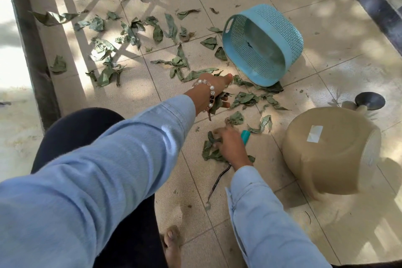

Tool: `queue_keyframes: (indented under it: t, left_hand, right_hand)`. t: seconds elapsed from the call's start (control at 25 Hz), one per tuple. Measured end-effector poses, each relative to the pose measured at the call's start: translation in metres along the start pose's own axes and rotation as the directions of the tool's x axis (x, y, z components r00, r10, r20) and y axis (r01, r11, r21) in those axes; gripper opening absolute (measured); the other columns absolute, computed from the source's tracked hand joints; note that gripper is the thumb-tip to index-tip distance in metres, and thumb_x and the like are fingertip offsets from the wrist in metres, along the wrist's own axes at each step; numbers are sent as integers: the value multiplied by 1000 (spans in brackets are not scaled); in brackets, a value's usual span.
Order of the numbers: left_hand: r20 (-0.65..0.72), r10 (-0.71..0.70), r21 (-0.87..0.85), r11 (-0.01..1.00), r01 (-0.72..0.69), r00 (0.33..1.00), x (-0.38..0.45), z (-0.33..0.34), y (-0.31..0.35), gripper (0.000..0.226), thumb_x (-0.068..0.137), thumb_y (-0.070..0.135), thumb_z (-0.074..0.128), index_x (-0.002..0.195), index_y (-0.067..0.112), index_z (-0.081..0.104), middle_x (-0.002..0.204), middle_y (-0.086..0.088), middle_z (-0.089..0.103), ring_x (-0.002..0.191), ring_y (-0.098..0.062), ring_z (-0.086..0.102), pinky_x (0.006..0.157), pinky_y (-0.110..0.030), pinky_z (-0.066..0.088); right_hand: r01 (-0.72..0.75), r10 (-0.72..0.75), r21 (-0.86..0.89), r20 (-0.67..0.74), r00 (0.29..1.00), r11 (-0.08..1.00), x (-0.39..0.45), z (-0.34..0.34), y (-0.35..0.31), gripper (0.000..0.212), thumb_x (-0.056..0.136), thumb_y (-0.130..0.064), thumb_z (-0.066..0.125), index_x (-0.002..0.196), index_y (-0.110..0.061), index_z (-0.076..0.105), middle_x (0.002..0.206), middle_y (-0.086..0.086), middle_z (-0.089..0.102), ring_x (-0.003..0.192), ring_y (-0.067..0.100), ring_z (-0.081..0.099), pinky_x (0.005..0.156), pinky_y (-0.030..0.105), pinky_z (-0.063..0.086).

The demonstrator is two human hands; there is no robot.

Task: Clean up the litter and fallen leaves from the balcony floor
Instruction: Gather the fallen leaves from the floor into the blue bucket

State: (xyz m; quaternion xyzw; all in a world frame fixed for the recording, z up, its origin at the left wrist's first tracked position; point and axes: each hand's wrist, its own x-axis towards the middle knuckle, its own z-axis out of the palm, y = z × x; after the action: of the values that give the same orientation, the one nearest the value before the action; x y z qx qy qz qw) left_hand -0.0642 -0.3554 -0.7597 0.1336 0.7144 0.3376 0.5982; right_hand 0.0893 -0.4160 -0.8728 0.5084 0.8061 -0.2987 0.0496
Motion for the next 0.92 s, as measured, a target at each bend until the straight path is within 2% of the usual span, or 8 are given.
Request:
queue_keyframes:
  t: [0.16, 0.32, 0.48, 0.64, 0.72, 0.76, 0.84, 0.92]
  left_hand:
    - [25, 12, 22, 1000, -12, 1000, -1, 3, -2, 35, 89, 28, 67, 100, 0, 49, 75, -14, 70, 60, -28, 71, 35, -20, 40]
    - [-25, 54, -9, 998, -54, 998, -7, 1, 1, 30, 89, 23, 68, 87, -2, 52, 62, -11, 59, 29, -12, 52, 31, -14, 35]
    - [17, 58, 58, 997, -59, 998, -11, 3, 3, 34, 89, 32, 67, 82, 4, 51, 62, -8, 55, 25, -10, 46, 33, -15, 37]
    - [37, 71, 157, 985, -76, 997, -14, 5, 4, 38, 88, 36, 68, 75, 4, 51, 59, -8, 57, 26, -11, 46, 35, -19, 41]
    - [36, 75, 192, 978, -80, 997, -10, 4, 0, 37, 87, 33, 70, 75, 3, 52, 61, -10, 61, 41, -18, 56, 44, -25, 46]
    - [26, 76, 198, 977, -80, 997, -6, 4, -2, 36, 86, 31, 71, 76, 3, 52, 62, -10, 62, 51, -22, 60, 49, -28, 48]
    - [2, 90, 221, 971, -88, 996, -1, 5, -4, 35, 86, 31, 71, 82, -1, 56, 70, -13, 67, 65, -27, 65, 55, -33, 52]
    - [-18, 111, 324, 941, -100, 994, 2, 7, -5, 43, 85, 35, 71, 95, -5, 60, 86, -15, 71, 78, -30, 69, 70, -40, 58]
  right_hand:
    - [43, -54, -79, -146, 988, 996, -2, 14, 4, 26, 86, -2, 60, 109, -8, 70, 110, 9, 62, 110, 25, 50, 90, 27, 38]
    - [-9, 69, 346, -162, 984, 938, -8, -2, -10, 17, 78, -10, 74, 95, -11, 74, 105, 4, 66, 102, 21, 57, 93, 33, 45]
    - [220, -203, -111, 146, 968, 969, -31, 27, -29, 19, 82, -10, 67, 99, -15, 73, 139, 4, 51, 126, 26, 39, 99, 35, 36]
    - [328, -337, -102, -86, 938, 939, -35, 49, -19, 24, 56, 9, 78, 74, -7, 75, 88, 7, 73, 82, 25, 63, 65, 21, 49]
    - [135, -110, 129, -187, 976, 982, -31, 33, -19, 20, 66, 3, 77, 81, -10, 76, 85, 1, 73, 80, 17, 62, 71, 19, 44]
    - [-36, 107, 352, -186, 977, 935, -30, 20, -21, 18, 73, -1, 75, 89, -10, 76, 89, -1, 72, 83, 12, 62, 76, 16, 43]
    - [-234, 465, 782, -80, 882, 578, -24, -9, -24, 22, 75, -5, 77, 96, -10, 73, 90, -4, 70, 83, 8, 64, 77, 16, 48]
    - [-100, 597, 970, -54, 801, 222, -18, -46, -29, 26, 75, 1, 75, 99, -5, 69, 90, -1, 70, 85, 10, 66, 78, 18, 52]
